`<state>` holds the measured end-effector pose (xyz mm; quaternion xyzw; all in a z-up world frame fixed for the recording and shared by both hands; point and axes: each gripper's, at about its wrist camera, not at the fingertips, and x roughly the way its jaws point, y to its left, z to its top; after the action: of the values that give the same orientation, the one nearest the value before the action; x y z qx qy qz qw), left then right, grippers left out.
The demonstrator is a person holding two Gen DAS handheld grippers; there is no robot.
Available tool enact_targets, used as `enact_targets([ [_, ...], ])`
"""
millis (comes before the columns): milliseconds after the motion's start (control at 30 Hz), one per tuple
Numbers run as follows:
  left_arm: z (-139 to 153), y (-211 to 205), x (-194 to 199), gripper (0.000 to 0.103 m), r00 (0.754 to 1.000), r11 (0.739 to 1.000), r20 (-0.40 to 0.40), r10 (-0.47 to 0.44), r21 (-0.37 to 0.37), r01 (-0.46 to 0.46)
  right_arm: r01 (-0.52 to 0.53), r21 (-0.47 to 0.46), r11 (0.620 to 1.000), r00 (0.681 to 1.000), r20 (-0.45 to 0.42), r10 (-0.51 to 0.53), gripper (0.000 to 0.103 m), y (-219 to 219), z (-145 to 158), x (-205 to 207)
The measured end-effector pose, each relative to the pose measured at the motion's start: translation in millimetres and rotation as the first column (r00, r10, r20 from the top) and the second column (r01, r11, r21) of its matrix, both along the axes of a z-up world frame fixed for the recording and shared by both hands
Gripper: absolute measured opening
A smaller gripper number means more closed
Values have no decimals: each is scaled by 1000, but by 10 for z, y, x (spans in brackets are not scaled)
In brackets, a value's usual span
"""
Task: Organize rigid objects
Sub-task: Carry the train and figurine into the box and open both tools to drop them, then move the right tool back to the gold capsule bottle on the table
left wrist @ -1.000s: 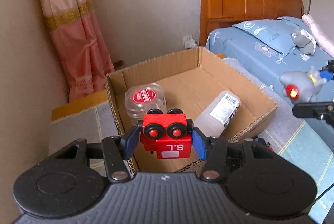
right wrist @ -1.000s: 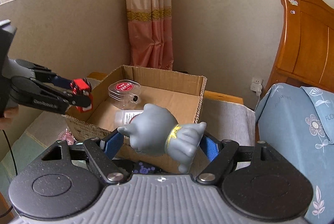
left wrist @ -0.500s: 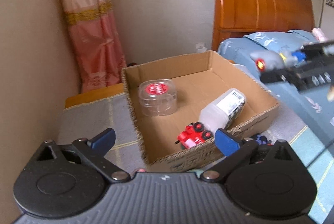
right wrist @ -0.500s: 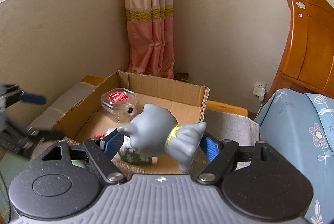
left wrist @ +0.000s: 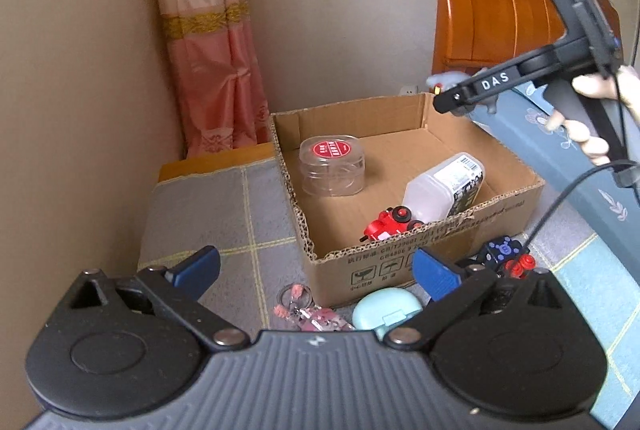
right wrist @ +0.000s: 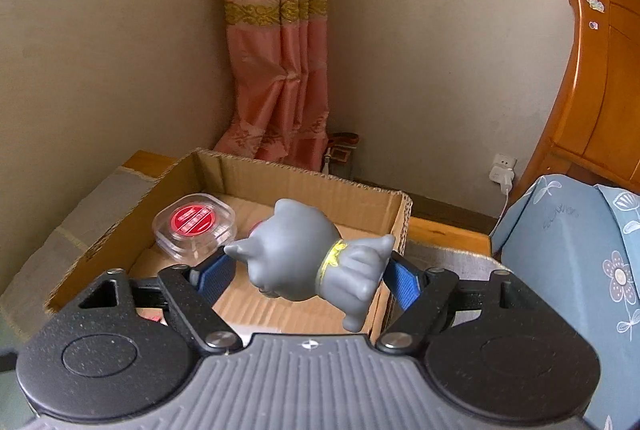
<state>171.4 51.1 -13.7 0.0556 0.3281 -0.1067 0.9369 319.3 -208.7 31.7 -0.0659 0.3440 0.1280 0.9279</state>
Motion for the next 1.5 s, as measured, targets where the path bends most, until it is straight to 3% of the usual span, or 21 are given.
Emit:
enact_targets([
  [100, -32, 37, -13, 102, 1000, 1000, 2, 17, -4, -17, 15, 5, 1000, 1000, 18, -15, 103, -4, 12, 68],
  [467, -136, 0, -175, 102, 1000, 999, -9, 17, 34, -16, -14, 7, 1000, 999, 36, 14, 103, -45, 91, -312],
  [733, -185, -44, -357, 102, 999, 998, -39, 15, 53, -13, -38, 24, 999, 999, 33, 37, 103, -52, 47, -842],
  [1033, -164, -25, -487, 102, 997, 998, -67, 38, 48, -35, -35, 9, 999, 999, -18, 35, 103, 118, -398, -1489],
  [1267, -78, 18, -666, 102, 996, 996, -52, 68, 53, -65, -23, -14, 1000, 999, -50, 22, 103, 225, -669, -1765],
  [1500, -183, 57, -806, 102, 995, 997, -57, 77, 23, -76, -6, 2, 1000, 997, -83, 6, 103, 203, -849, -1953],
])
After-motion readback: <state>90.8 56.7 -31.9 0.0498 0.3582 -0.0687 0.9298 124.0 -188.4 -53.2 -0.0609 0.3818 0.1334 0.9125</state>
